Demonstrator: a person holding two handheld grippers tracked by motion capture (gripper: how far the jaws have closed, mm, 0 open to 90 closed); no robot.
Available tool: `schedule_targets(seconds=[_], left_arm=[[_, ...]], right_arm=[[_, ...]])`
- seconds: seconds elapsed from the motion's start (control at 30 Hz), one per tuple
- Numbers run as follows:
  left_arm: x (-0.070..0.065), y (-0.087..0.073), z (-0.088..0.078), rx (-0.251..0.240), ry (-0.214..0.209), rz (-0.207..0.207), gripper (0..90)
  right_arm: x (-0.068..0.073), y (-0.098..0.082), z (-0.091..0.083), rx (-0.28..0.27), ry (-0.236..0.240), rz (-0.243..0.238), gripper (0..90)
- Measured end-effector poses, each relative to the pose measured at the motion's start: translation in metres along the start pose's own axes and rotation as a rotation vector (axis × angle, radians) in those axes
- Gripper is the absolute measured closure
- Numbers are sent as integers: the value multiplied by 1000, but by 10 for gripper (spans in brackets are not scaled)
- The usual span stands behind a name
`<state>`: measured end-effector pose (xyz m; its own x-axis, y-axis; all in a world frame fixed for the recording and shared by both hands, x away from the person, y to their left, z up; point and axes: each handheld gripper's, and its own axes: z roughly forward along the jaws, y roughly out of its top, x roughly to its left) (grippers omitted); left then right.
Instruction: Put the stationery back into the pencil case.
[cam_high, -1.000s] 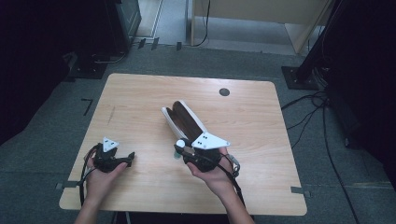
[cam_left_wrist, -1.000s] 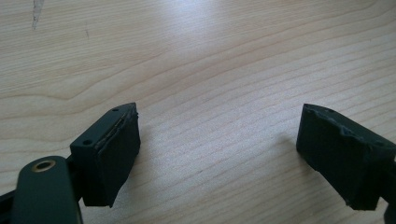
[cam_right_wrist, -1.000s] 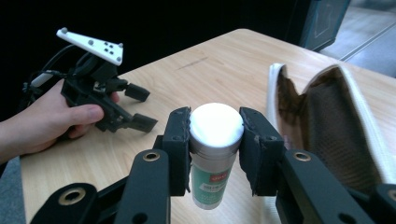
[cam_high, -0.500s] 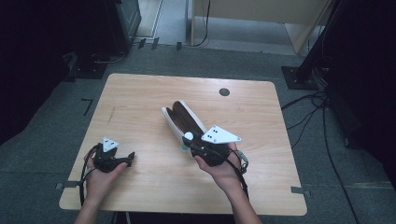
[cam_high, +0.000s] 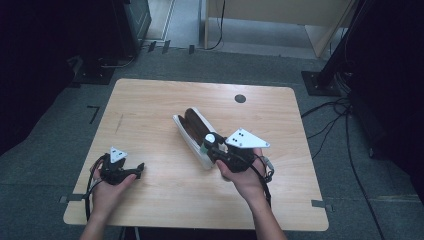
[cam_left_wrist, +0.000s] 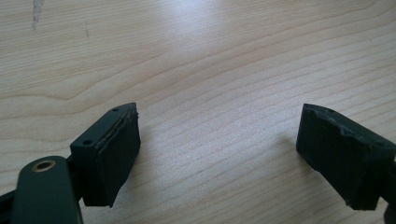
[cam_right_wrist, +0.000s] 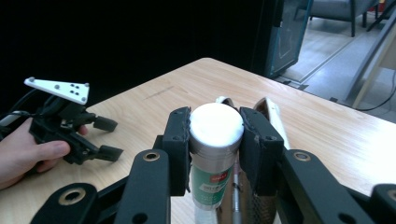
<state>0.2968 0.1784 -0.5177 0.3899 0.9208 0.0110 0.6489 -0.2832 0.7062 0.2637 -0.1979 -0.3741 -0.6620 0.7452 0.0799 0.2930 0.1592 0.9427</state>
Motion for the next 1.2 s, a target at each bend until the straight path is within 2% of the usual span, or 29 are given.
schedule_targets(seconds=[0.1,0.2,0.37,0.77,1.2], left_arm=[[0,0,0,1,0,0,138],[0,0,0,-2,0,-3,138],[0,0,0,1,0,1,138],[0,0,0,-2,0,-2,139],[0,0,0,-2,0,-1,140]], right_arm=[[-3,0,1,0,-17,-3,655],[-4,-1,3,6,-58,-29,655],[-9,-6,11,33,-80,-37,655],[-16,-24,38,116,-84,-26,655],[-16,-39,55,202,-65,-22,654]])
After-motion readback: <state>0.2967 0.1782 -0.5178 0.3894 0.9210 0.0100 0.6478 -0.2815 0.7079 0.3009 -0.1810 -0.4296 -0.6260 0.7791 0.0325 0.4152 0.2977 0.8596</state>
